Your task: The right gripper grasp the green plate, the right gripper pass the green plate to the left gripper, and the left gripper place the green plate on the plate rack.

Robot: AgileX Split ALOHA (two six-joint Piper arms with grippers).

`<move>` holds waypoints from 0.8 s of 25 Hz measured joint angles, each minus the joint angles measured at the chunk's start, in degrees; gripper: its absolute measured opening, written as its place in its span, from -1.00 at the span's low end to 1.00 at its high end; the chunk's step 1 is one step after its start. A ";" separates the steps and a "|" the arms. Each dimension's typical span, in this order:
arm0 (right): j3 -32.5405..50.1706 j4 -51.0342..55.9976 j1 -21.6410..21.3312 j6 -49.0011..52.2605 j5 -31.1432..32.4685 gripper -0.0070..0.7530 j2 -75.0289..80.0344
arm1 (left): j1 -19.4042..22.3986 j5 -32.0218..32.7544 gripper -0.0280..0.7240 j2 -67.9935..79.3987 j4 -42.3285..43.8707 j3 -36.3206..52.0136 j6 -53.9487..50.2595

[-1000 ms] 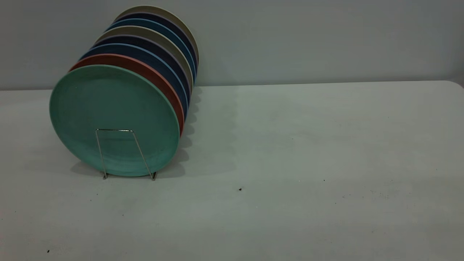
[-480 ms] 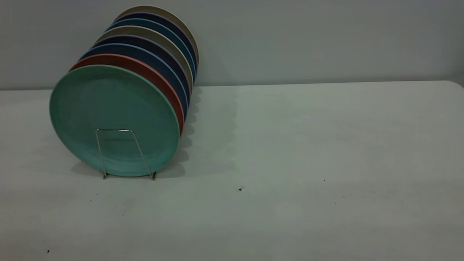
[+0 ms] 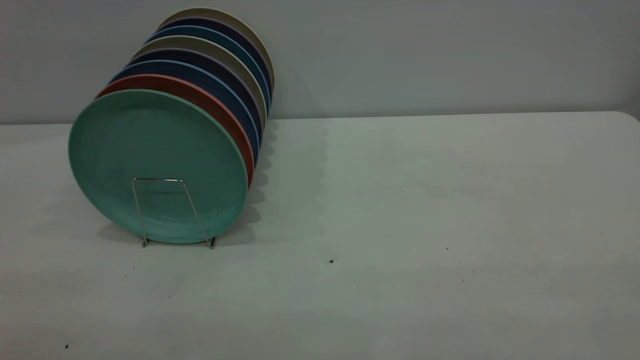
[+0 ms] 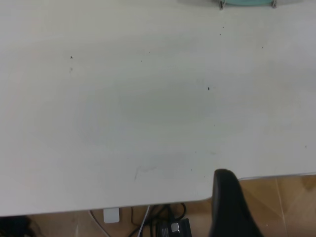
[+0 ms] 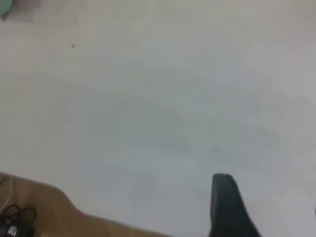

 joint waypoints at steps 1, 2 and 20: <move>0.00 0.00 0.00 0.00 0.11 0.17 -0.14 | 0.00 0.00 0.27 0.00 0.00 0.00 0.00; 0.00 0.00 0.00 0.00 0.18 0.17 -0.14 | 0.00 0.00 0.27 0.00 0.00 0.00 0.00; 0.00 0.23 -0.50 0.05 0.60 0.17 -4.88 | 0.00 -0.11 0.27 -8.45 0.00 0.00 0.00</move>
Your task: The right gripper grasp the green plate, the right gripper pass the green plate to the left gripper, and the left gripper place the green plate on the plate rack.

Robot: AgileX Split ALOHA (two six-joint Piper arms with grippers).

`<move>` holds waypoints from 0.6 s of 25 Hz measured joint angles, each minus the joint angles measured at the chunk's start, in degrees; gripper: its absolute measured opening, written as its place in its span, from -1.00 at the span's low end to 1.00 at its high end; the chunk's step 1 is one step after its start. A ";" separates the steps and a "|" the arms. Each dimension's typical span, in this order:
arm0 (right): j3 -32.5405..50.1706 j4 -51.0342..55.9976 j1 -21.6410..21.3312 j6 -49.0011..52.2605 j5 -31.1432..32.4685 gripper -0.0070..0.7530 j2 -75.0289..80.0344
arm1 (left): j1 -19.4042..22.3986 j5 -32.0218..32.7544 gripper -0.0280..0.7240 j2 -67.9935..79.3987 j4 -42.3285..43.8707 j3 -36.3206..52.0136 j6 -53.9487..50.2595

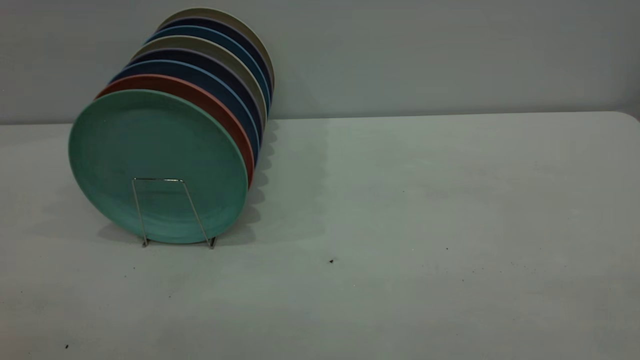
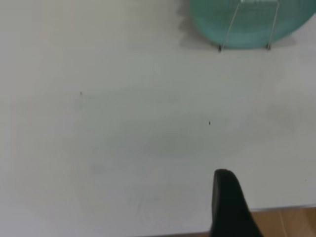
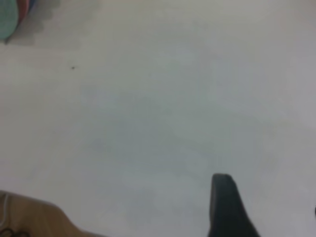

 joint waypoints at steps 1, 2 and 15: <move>0.00 0.00 -0.01 0.00 0.00 0.17 0.00 | -0.07 0.00 0.27 -0.05 0.00 0.00 0.00; 0.00 0.00 -0.01 0.00 0.00 0.17 0.00 | -0.18 0.00 0.27 -0.11 0.00 0.00 0.00; 0.00 0.06 -0.01 0.00 0.00 0.17 0.00 | -0.47 0.00 0.27 -0.21 0.00 0.00 0.00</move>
